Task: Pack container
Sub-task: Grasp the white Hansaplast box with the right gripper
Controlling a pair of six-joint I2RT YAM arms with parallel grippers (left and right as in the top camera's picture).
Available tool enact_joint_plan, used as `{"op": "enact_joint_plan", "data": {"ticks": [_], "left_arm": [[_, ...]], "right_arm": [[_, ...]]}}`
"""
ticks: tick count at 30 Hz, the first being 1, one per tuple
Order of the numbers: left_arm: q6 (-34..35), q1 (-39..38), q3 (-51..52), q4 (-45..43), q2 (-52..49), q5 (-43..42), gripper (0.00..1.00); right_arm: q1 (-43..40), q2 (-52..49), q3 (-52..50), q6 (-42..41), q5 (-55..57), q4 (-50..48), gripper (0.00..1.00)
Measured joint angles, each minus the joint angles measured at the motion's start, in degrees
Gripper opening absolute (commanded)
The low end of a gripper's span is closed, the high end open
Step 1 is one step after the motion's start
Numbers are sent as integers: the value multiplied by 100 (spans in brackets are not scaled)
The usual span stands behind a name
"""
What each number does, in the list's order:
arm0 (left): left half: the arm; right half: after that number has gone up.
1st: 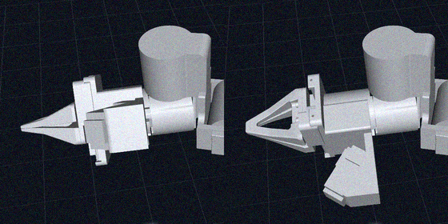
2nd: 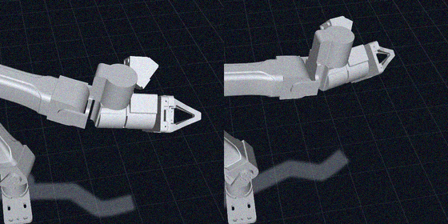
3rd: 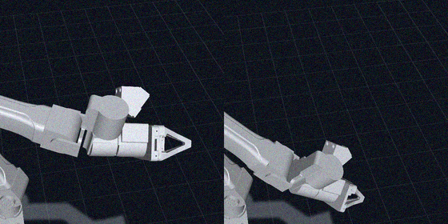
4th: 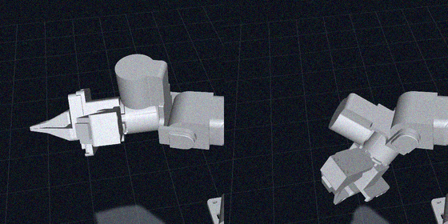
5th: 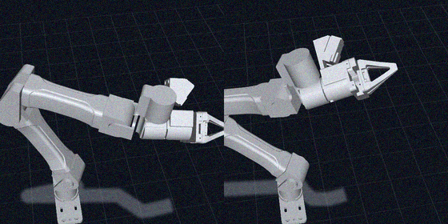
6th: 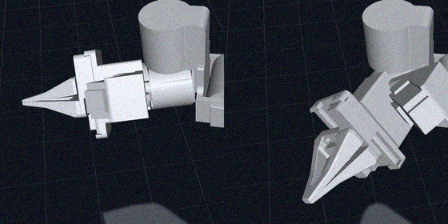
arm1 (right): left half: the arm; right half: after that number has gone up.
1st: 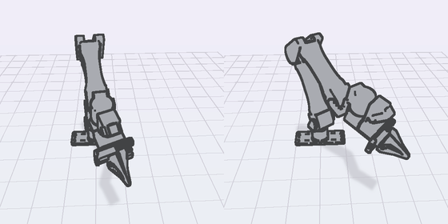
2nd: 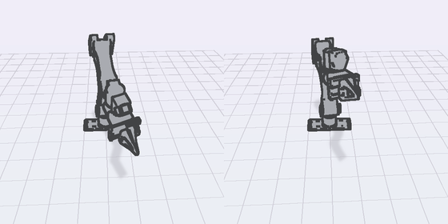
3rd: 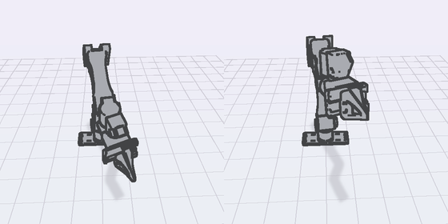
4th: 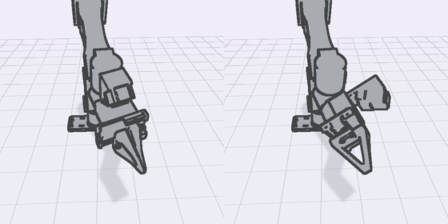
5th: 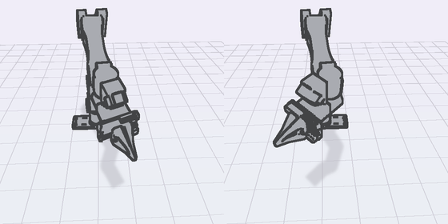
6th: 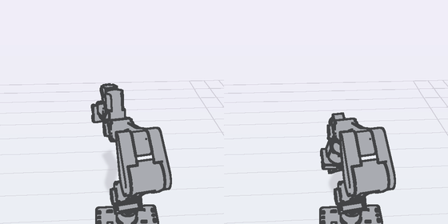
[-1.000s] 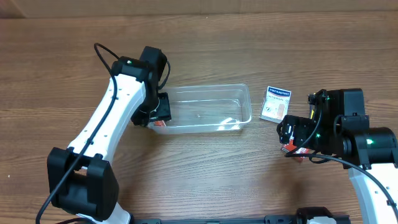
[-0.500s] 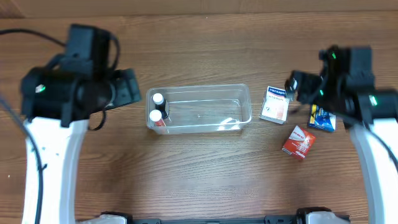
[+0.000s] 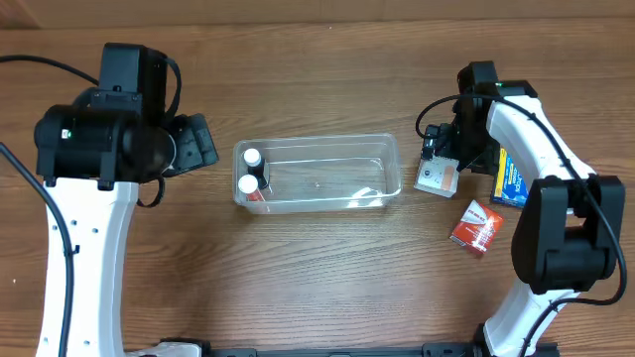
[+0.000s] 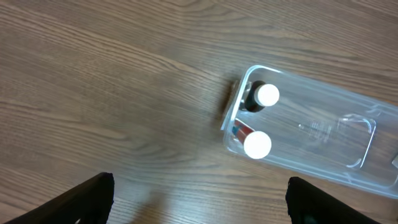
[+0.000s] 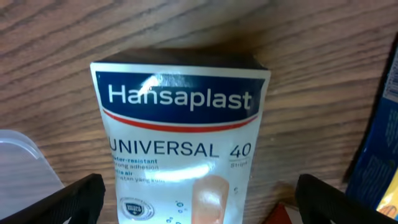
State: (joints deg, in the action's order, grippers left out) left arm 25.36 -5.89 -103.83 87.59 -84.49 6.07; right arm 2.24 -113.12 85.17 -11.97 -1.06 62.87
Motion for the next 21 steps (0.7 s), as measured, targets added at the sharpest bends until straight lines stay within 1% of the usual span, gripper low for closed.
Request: {"op": "enact_joint_plan", "data": {"ticks": [10, 16, 19, 21], "left_arm": [[0, 0, 0, -42, -7, 0, 90], [0, 0, 0, -42, -7, 0, 91], [0, 0, 0, -37, -7, 0, 91], [0, 0, 0, -37, -7, 0, 91]], "right_arm": [[339, -308, 0, -28, 26, -328, 100], [308, -308, -2, -254, 111, -334, 100], [304, -308, -157, -286, 127, -481, 100], [304, -308, -310, -286, 127, -566, 97]]}}
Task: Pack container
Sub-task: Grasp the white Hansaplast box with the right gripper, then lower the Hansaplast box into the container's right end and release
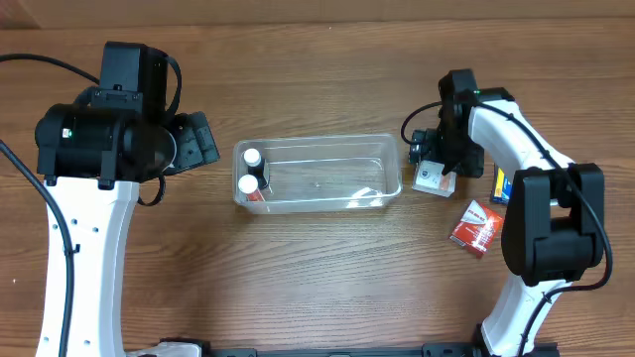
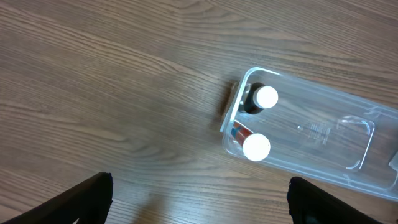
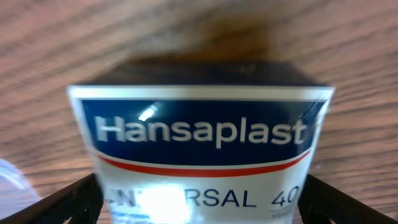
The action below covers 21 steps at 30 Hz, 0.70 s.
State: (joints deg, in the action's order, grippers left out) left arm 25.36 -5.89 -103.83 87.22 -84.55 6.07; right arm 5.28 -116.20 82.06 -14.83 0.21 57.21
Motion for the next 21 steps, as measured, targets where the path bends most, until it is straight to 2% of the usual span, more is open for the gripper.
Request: {"op": "enact_joint_plan", "data": {"ticks": [2, 4, 10, 16, 18, 21], "left_arm": [[0, 0, 0, 0, 0, 0, 91], [0, 0, 0, 0, 0, 0, 91], [0, 0, 0, 0, 0, 0, 91], [0, 0, 0, 2, 0, 0, 91], [0, 0, 2, 2, 0, 0, 91], [0, 0, 4, 4, 0, 0, 92]], "right_arm": [[0, -2, -120, -11, 2, -22, 88], [0, -2, -122, -28, 4, -76, 84], [0, -2, -122, -11, 4, -15, 79], [2, 81, 260, -13, 2, 769, 79], [26, 339, 492, -13, 4, 1008, 78], [396, 1617, 916, 50, 13, 1285, 77]]}}
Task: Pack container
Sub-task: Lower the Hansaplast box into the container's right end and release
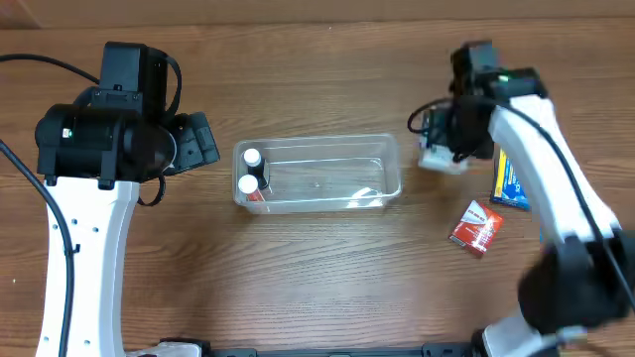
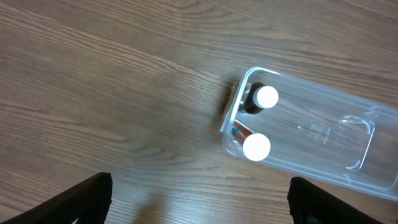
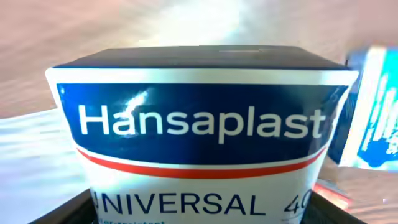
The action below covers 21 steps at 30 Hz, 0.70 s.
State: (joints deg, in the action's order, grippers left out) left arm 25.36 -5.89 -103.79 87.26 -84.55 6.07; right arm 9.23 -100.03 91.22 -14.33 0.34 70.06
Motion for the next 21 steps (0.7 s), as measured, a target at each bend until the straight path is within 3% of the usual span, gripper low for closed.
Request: {"op": "enact_joint_plan", "data": {"ticks": [3, 6, 17, 21], "left_arm": [[0, 0, 0, 2, 0, 0, 92], [0, 0, 0, 0, 0, 0, 92], [-2, 0, 2, 39, 0, 0, 92], [-2, 0, 2, 39, 0, 0, 92]], "right_arm": [[844, 949, 168, 105, -15, 7, 77], [1777, 955, 138, -55, -55, -234, 77], [1895, -723, -649, -562, -33, -813, 79], [1895, -739, -649, -568, -31, -909, 88]]}}
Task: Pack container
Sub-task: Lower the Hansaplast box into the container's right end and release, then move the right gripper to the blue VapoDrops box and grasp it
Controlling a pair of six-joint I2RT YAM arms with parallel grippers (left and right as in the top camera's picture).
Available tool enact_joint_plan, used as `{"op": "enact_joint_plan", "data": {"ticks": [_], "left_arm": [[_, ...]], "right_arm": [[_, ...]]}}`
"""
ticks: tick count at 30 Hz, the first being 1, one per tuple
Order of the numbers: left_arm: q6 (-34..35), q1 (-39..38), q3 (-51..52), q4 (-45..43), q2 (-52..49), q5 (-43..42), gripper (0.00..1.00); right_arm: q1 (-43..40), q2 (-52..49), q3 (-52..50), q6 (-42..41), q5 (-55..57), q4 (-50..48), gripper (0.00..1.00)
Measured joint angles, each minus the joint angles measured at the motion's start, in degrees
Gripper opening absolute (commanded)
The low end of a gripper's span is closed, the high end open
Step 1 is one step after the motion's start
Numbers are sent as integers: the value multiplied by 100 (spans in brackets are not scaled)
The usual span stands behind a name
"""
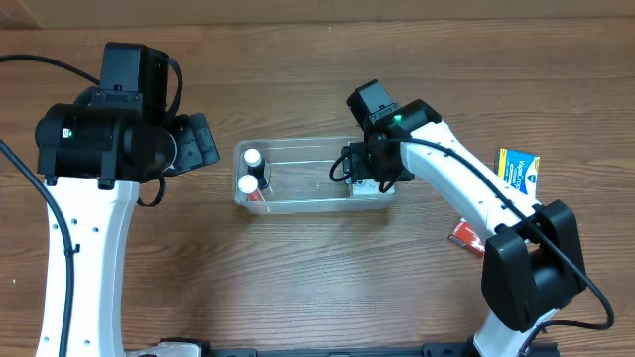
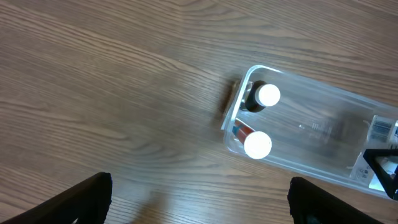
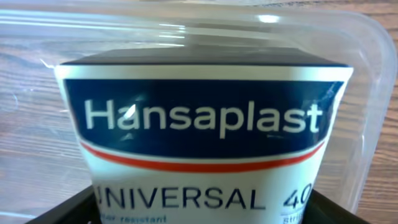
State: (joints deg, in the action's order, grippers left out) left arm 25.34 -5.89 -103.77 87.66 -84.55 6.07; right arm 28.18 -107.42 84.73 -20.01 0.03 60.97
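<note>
A clear plastic container lies mid-table, with two white-capped bottles at its left end. My right gripper is shut on the white and blue Hansaplast plaster box, held inside the container's right end. The left wrist view shows the bottles, the container and the box's edge at the right. My left gripper hovers open left of the container, holding nothing.
A blue and yellow box lies at the right of the table. A red packet peeks out from under my right arm, below the blue box.
My right gripper, holding the plaster box, was above the table right of the container; now it holds the box inside the container's right end. The left arm has not moved.
The plaster box first lay on the table right of the container, my right gripper open over it. Then the gripper was lower around it. After that the box was lifted off the table in the gripper. Now it is in the container's right end.
</note>
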Motion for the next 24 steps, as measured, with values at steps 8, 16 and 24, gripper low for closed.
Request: {"op": "enact_joint_plan", "data": {"ticks": [8, 16, 24], "left_arm": [[0, 0, 2, 0, 0, 0, 92], [-2, 0, 4, -17, 0, 0, 92], [-9, 0, 4, -46, 0, 0, 92]], "right_arm": [[13, -4, 621, -66, 223, 909, 100], [-1506, 1628, 2072, -179, 1217, 1491, 100], [-3768, 1071, 1086, 988, 817, 1200, 100]]}}
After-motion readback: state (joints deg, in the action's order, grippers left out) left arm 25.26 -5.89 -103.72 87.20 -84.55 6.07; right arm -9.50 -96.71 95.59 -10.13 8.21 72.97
